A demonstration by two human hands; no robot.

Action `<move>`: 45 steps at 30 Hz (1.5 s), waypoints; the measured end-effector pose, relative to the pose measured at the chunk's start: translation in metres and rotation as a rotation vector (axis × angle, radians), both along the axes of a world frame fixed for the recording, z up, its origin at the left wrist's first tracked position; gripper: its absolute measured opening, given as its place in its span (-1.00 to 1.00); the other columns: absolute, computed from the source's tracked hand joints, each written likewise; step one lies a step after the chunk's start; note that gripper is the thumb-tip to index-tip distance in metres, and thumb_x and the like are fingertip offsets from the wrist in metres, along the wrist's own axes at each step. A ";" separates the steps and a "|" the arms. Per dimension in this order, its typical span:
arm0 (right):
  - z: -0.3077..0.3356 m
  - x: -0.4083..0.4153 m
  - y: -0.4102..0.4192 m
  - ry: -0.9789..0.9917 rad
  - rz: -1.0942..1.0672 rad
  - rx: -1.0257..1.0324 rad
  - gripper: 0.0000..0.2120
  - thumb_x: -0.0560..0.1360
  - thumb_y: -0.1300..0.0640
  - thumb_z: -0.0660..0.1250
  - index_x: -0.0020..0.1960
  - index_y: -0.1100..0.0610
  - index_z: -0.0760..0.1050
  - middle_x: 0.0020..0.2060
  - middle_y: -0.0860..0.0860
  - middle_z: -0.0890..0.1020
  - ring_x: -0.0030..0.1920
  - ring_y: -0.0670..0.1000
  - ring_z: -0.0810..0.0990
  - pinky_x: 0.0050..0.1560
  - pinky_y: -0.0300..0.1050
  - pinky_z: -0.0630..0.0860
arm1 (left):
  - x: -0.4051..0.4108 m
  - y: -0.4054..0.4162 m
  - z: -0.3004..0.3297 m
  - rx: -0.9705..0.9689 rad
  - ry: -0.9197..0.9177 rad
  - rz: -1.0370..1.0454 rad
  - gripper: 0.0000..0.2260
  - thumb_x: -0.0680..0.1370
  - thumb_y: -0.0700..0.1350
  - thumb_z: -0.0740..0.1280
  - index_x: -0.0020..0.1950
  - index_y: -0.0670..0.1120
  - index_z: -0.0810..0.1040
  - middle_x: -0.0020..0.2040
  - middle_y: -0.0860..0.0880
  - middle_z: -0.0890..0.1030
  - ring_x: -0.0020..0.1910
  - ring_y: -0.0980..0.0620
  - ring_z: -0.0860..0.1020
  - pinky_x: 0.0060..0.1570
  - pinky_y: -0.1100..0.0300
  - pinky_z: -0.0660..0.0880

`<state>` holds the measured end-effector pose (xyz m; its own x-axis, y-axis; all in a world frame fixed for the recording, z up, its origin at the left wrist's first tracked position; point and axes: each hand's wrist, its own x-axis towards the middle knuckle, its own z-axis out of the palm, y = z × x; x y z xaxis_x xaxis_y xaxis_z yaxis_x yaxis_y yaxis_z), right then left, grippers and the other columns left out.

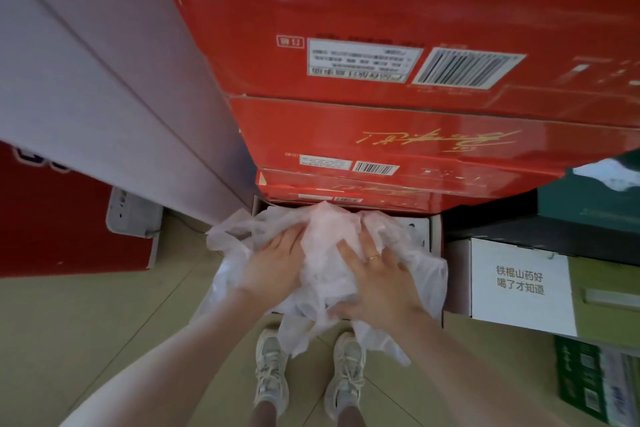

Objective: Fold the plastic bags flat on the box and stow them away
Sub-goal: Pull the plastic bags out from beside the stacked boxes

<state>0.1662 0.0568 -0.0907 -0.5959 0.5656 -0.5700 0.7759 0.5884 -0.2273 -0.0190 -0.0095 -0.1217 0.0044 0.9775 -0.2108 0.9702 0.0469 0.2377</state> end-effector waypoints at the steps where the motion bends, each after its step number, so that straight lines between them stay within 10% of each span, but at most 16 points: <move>1: -0.003 -0.002 0.003 -0.039 -0.003 0.015 0.01 0.31 -0.38 0.30 0.47 -0.16 -0.30 0.44 -0.03 -0.47 0.49 0.27 -0.16 0.37 0.21 0.21 | -0.003 -0.008 0.002 0.011 -0.047 0.007 -0.33 0.28 0.05 0.45 0.28 -0.26 0.41 0.18 -0.21 0.56 0.12 -0.16 0.58 0.03 0.02 0.53; 6: -0.013 0.002 0.006 -0.108 -0.093 0.134 -0.23 0.42 0.11 0.32 0.47 0.05 -0.06 0.48 0.12 -0.02 0.35 0.30 0.21 0.23 0.12 0.38 | -0.015 -0.047 -0.004 0.015 0.070 -0.096 -0.07 0.29 0.46 0.14 0.47 -0.08 0.07 0.37 -0.26 0.35 0.37 -0.26 0.22 0.33 -0.16 0.04; 11: -0.015 0.012 0.004 -0.057 -0.169 0.090 -0.47 0.47 0.16 0.23 0.39 0.09 0.14 0.31 0.07 0.33 0.10 0.16 0.52 -0.15 -0.06 0.44 | -0.006 -0.030 -0.007 0.027 0.076 -0.062 0.09 0.05 0.45 0.34 0.45 0.02 0.04 0.14 -0.22 0.57 0.16 -0.20 0.44 0.15 -0.15 0.39; 16: -0.014 0.010 0.002 0.251 -0.560 -0.144 -0.56 0.52 0.25 0.21 0.37 0.09 0.25 0.21 0.09 0.51 0.16 0.10 0.52 0.09 -0.11 0.44 | 0.010 -0.022 -0.009 0.069 -0.019 0.015 -0.10 0.24 0.38 0.24 0.43 -0.06 0.09 -0.08 -0.13 0.62 -0.09 -0.12 0.61 0.02 -0.01 0.52; 19: -0.009 0.001 -0.007 0.358 -0.700 -0.406 -0.40 0.55 0.11 0.23 0.49 0.03 0.01 0.33 0.09 0.38 0.11 0.08 0.52 0.03 -0.15 0.45 | 0.019 -0.015 -0.006 -0.013 -0.150 0.103 -0.24 0.28 0.21 0.38 0.38 -0.03 0.20 -0.02 -0.21 0.59 -0.18 -0.20 0.60 -0.34 0.05 0.55; 21: -0.003 0.001 -0.006 0.148 -0.429 -0.344 -0.18 0.51 -0.05 0.26 0.51 0.01 -0.24 0.44 0.07 0.16 0.07 0.10 0.54 -0.09 -0.10 0.46 | 0.018 -0.007 -0.003 -0.100 -0.223 0.208 -0.30 0.37 -0.01 0.40 0.40 0.05 0.10 0.19 -0.19 0.46 -0.12 -0.22 0.56 -0.35 0.09 0.45; 25: 0.009 0.024 -0.013 -0.021 -0.108 0.380 -0.21 0.38 -0.38 0.12 0.47 0.03 0.12 0.45 0.06 0.20 0.22 0.20 0.43 0.12 0.10 0.38 | 0.012 -0.001 -0.006 -0.148 -0.136 0.256 -0.45 0.51 -0.09 0.24 0.47 0.00 0.13 0.33 -0.11 0.33 -0.08 -0.19 0.56 -0.29 0.12 0.38; 29: -0.009 0.047 -0.023 -0.015 -0.323 0.276 0.16 0.12 -0.59 0.06 0.52 -0.06 -0.26 0.52 0.11 -0.19 0.50 0.21 -0.13 0.41 0.25 -0.20 | 0.010 -0.003 -0.005 -0.108 -0.170 0.263 -0.43 0.45 -0.16 0.33 0.41 0.00 0.21 0.19 -0.16 0.50 -0.21 -0.24 0.59 -0.33 0.07 0.45; 32: -0.027 0.054 -0.018 0.043 -0.418 0.098 0.27 0.01 -0.62 0.09 0.32 -0.13 -0.67 0.36 -0.05 -0.58 0.44 0.05 -0.48 0.43 0.28 -0.18 | 0.003 -0.005 -0.002 -0.115 -0.134 0.248 -0.44 0.44 -0.13 0.36 0.41 -0.06 0.28 0.17 -0.13 0.53 -0.15 -0.22 0.60 -0.21 0.01 0.49; 36: -0.026 0.042 -0.001 0.100 -0.428 0.032 0.30 0.05 -0.56 0.22 0.24 -0.12 -0.74 0.38 -0.05 -0.54 0.42 -0.03 -0.49 0.41 0.28 -0.27 | -0.009 -0.007 0.008 0.015 -0.038 0.104 -0.34 -0.01 -0.16 0.62 0.06 -0.19 0.55 -0.29 -0.10 0.64 -0.62 -0.05 0.51 -0.73 0.28 0.26; 39: -0.033 0.027 -0.005 0.152 -0.301 0.062 0.24 0.04 -0.67 0.00 0.31 -0.08 -0.67 0.44 0.01 -0.40 0.44 -0.04 -0.43 0.38 0.13 -0.41 | -0.014 -0.007 0.011 0.026 0.017 0.084 -0.37 -0.05 -0.17 0.62 -0.01 -0.20 0.58 -0.38 -0.07 0.62 -0.65 -0.03 0.48 -0.74 0.33 0.21; 42: -0.043 0.014 -0.009 0.150 -0.298 0.118 0.20 0.18 -0.42 0.34 0.46 -0.01 -0.37 0.51 0.05 -0.08 0.50 0.08 -0.10 0.44 0.21 0.00 | -0.011 -0.006 0.016 -0.121 0.020 0.133 -0.53 0.42 -0.12 0.41 0.29 -0.13 0.37 -0.02 -0.09 0.60 -0.20 -0.11 0.61 -0.39 0.12 0.51; 45: -0.047 0.007 -0.009 0.196 -0.303 0.207 -0.07 0.05 0.14 0.56 0.37 0.23 0.28 0.20 0.18 0.54 0.15 0.24 0.55 -0.08 0.08 0.58 | -0.015 -0.003 0.019 -0.277 0.000 0.177 -0.62 0.55 -0.05 0.20 0.34 -0.05 0.25 0.14 -0.04 0.53 0.04 -0.08 0.55 -0.13 0.08 0.52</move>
